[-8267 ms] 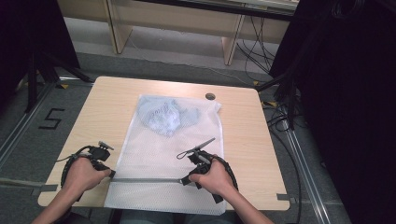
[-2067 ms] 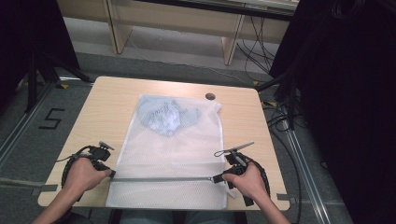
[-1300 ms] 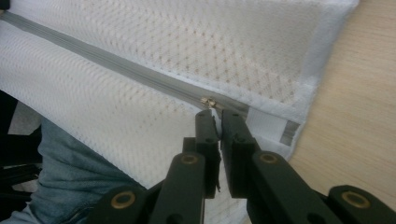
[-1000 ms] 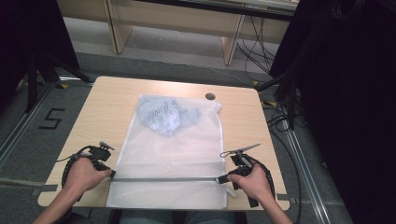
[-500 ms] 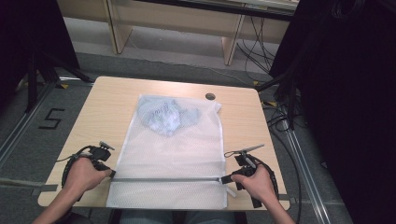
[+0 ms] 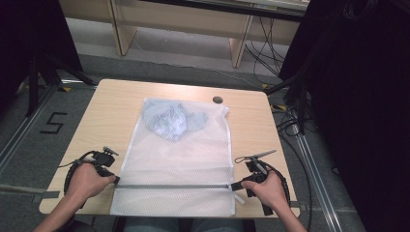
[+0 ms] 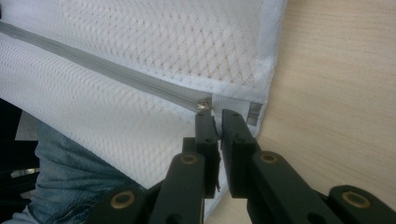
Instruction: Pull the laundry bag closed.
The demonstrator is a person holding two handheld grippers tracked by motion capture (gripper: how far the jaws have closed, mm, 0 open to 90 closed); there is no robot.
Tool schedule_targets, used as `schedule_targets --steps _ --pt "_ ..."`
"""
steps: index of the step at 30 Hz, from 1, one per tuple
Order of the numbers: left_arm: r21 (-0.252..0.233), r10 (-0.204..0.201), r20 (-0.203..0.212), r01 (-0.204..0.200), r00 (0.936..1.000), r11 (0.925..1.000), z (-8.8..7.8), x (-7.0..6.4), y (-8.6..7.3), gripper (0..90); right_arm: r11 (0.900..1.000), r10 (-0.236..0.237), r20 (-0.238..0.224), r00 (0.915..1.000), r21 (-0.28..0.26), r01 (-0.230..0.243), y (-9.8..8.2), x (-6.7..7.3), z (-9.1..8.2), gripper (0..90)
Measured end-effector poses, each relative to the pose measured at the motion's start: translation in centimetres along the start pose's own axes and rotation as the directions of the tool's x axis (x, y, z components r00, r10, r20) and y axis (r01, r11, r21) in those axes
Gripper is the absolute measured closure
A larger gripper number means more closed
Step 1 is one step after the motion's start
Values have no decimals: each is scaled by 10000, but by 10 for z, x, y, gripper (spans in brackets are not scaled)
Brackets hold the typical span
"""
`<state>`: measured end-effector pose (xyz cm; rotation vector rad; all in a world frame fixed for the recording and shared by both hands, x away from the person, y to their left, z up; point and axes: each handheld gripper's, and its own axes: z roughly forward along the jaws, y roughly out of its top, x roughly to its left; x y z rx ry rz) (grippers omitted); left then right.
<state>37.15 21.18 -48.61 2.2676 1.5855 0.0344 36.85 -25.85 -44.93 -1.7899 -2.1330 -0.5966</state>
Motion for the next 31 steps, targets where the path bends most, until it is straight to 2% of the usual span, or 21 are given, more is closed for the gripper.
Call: schedule_targets --steps 1,2,5,6,7,8,9,12,13,14,18,19,21,23,24,25,26,27,28,30,31 --pt "-4 -1 1 1 10000 10000 0 0 0 898 9948 -1005 145 9948 -169 1008 2 -8 1 865" --pt "6 1 1 -1 10000 10000 0 0 0 898 9905 -1280 388 9910 -461 1297 2 -11 3 865" --pt "-12 11 15 -11 10000 10000 0 0 0 898 9907 -1295 368 9909 -381 1309 2 -12 4 864" --pt "-121 -89 -31 89 10000 9999 1 0 0 898 9974 -705 187 9973 -161 708 1 -8 4 863" --pt "-82 -18 -26 18 10000 10000 0 1 0 898 9990 407 -32 9992 175 -407 0 0 4 861" --pt "-32 24 40 -24 10000 10000 0 2 0 898 9847 -1666 644 9839 -408 1694 2 -16 8 858" --pt "-55 43 53 -43 10000 10000 0 2 0 898 9859 -1641 658 9842 -205 1658 2 -17 7 856" --pt "-201 -86 9 86 10000 9998 1 1 -1 897 9860 -1559 718 9852 -489 1596 1 -18 6 834" --pt "-222 -76 7 76 10000 9997 1 1 -1 894 9892 -1143 320 9929 -883 1167 1 -17 4 782" --pt "-239 -94 16 94 10000 9997 1 1 -1 890 9896 -982 62 9951 -1046 983 1 -15 3 766" --pt "-511 -295 24 296 9996 9983 -1 2 -1 863 9809 -1098 238 9937 -1587 1122 0 -19 1 729" --pt "-705 -378 6 378 9993 9968 -3 2 -1 852 9724 -1301 378 9908 -1904 1349 0 -21 1 717" --pt "-1128 -469 -8 465 9989 9925 -8 3 0 832 9723 -995 495 9938 -2073 1077 -1 -22 -2 668" --pt "-1254 -510 1 506 9987 9908 -9 2 0 825 9670 -1139 647 9914 -2217 1255 -1 -24 -2 662" --pt "-1324 -491 13 488 9988 9900 -11 2 0 821 9743 -464 365 9983 -2188 533 -2 -21 -2 659" --pt "-1434 -492 31 491 9988 9884 -11 2 -1 817 9647 -871 584 9945 -2441 988 -2 -26 -2 651" --pt "-1643 -441 -58 426 9990 9855 -10 2 -1 811 9668 -813 605 9948 -2377 935 -2 -27 -3 646" --pt "-1625 -457 -104 434 9989 9858 -12 1 -1 804 9691 -452 543 9975 -2399 570 -3 -25 -3 644" --pt "-1682 -494 -25 483 9988 9846 -12 1 -1 783 9657 -839 635 9944 -2410 969 -3 -31 -5 636" --pt "-1854 -454 -54 436 9990 9817 -12 1 -1 779 9617 -968 678 9930 -2507 1108 -3 -32 -5 631" --pt "-1693 -434 -100 411 9990 9847 -13 2 -1 775 9676 -504 515 9974 -2449 615 -4 -29 -6 627"
